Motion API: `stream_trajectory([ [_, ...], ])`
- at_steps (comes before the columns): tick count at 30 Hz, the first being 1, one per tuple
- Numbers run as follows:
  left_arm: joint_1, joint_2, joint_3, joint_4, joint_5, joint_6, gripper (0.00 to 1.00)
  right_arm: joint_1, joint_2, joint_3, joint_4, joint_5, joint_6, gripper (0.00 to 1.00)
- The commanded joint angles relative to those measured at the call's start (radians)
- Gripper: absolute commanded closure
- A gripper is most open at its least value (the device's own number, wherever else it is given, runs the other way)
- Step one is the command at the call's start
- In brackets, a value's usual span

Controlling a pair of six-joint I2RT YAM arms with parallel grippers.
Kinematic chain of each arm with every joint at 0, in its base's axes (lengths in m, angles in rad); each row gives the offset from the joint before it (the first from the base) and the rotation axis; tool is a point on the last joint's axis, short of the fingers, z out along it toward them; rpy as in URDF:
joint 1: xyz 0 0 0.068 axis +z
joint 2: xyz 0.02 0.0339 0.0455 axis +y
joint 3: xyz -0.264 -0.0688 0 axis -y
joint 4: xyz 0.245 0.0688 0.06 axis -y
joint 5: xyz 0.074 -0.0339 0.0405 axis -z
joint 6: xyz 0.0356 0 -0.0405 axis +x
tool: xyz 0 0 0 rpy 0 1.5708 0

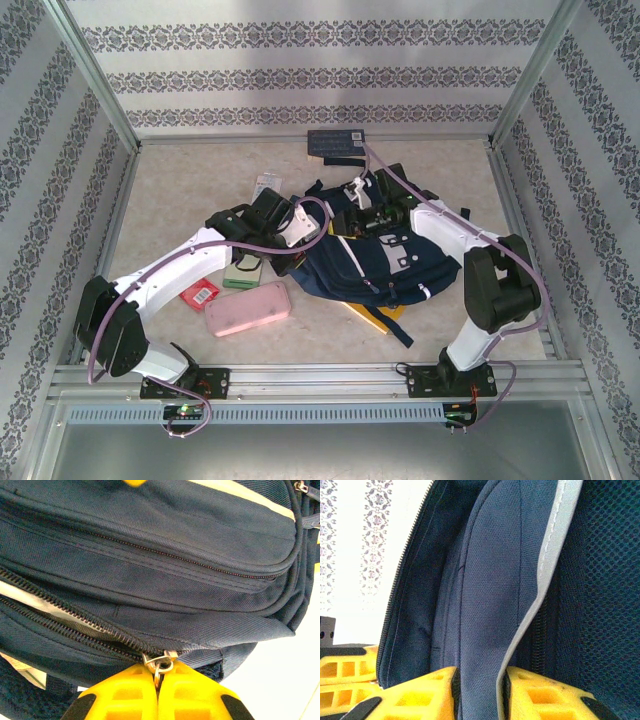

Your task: Pack the student bag

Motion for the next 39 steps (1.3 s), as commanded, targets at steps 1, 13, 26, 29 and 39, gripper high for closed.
stream_trajectory([
  [1,0.015,-0.006,0.017,0.052,0.029,0.020,1.00,0.013,0.028,0.019,-0.060,0.004,-0.061,0.69],
  [13,0.017,0.002,0.019,0.051,0.032,0.022,1.00,0.062,0.047,0.027,-0.070,0.012,-0.074,1.00],
  [26,0.017,-0.012,-0.003,-0.029,0.087,-0.057,1.00,0.015,-0.094,-0.034,0.380,0.172,0.506,1.00],
  [29,0.015,-0.022,-0.026,-0.031,0.107,-0.075,0.99,0.010,-0.111,-0.044,0.428,0.217,0.587,1.00],
  [39,-0.017,-0.003,-0.062,0.053,0.151,-0.167,0.97,0.022,-0.117,-0.067,0.532,0.351,0.759,1.00],
])
